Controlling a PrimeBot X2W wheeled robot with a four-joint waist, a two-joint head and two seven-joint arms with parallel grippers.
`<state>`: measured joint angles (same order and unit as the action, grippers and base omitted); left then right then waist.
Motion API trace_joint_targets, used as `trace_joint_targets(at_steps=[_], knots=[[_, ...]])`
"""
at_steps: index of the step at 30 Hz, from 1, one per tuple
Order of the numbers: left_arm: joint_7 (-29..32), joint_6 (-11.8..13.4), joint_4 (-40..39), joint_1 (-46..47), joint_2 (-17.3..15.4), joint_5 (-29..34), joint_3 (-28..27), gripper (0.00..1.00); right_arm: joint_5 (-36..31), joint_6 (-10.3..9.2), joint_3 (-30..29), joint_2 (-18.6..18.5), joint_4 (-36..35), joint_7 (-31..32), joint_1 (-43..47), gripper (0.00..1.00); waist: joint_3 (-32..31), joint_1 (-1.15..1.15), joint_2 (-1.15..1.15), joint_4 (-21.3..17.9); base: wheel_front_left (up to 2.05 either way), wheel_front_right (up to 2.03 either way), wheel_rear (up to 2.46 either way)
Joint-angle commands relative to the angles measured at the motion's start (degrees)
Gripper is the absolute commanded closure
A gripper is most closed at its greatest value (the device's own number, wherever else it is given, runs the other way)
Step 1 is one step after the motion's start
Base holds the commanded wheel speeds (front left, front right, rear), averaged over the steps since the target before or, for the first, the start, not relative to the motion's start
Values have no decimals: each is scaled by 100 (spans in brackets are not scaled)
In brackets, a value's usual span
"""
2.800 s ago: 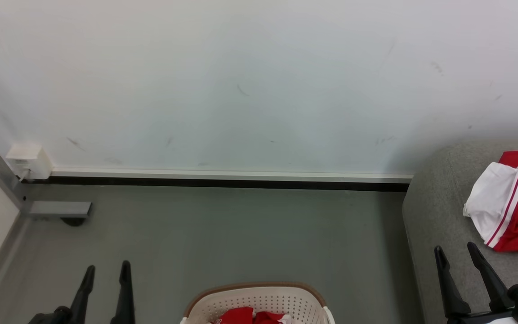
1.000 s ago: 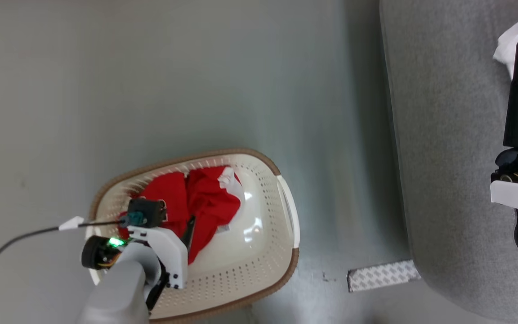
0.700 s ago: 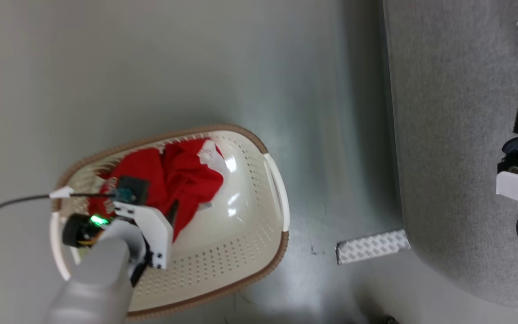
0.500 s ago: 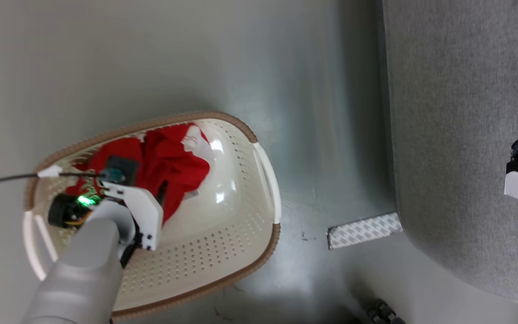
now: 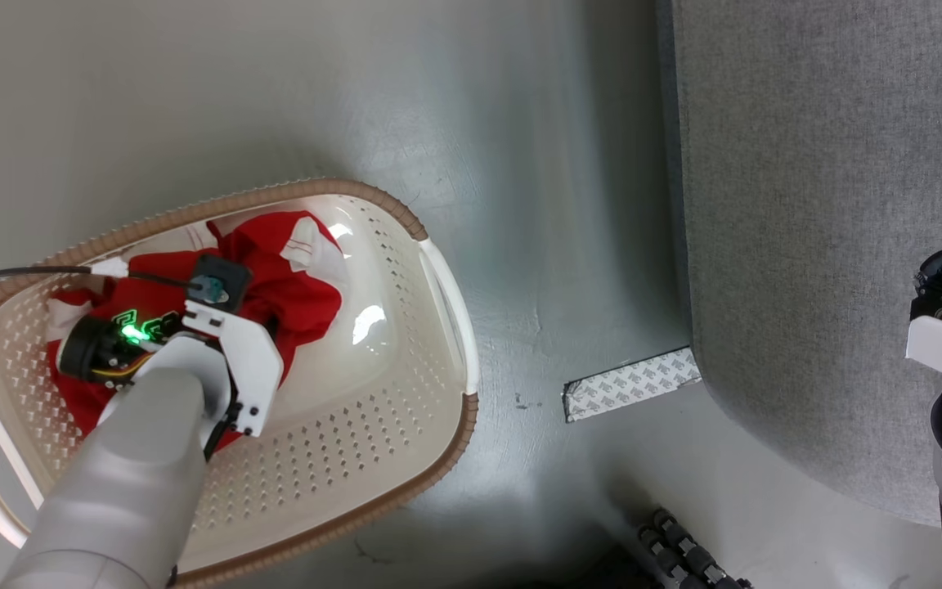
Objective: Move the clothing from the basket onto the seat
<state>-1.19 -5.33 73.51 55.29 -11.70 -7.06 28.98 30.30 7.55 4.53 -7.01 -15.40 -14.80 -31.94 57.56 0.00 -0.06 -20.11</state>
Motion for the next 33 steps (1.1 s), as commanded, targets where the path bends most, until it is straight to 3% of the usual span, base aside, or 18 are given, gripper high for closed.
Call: trace_joint_targets(at_steps=[1, 7, 8, 10, 19, 33], knots=[[113, -19, 32, -34, -50, 41, 29, 0, -69, -13, -27, 37, -12, -39, 25, 0, 9, 0, 0, -8, 0, 0, 0], [626, -58, 71, -177, -177, 30, 132, 0, -145, -13, 0, 31, 40, -38, 32, 0, 10, 0, 0, -18, 0, 0, 0], [675, -65, 76, -186, -184, 25, 150, 55, -148, -13, 3, 33, 46, -39, 30, 0, 10, 0, 0, -16, 0, 0, 0], [643, -107, 75, -167, -176, -57, 145, 100, -157, -13, 2, 34, 61, -38, 18, 0, 12, 0, 0, -11, 0, 0, 0], [52, -145, 40, -127, -75, -189, 175, 100, -243, -13, 2, 18, 224, -39, -124, 0, -335, 0, 0, 87, 0, 0, 0], [-865, -212, 24, -769, 566, -505, 321, 100, -258, -13, 15, -326, 710, -38, 228, 0, -2070, 0, 0, 594, 0, 0, 0]])
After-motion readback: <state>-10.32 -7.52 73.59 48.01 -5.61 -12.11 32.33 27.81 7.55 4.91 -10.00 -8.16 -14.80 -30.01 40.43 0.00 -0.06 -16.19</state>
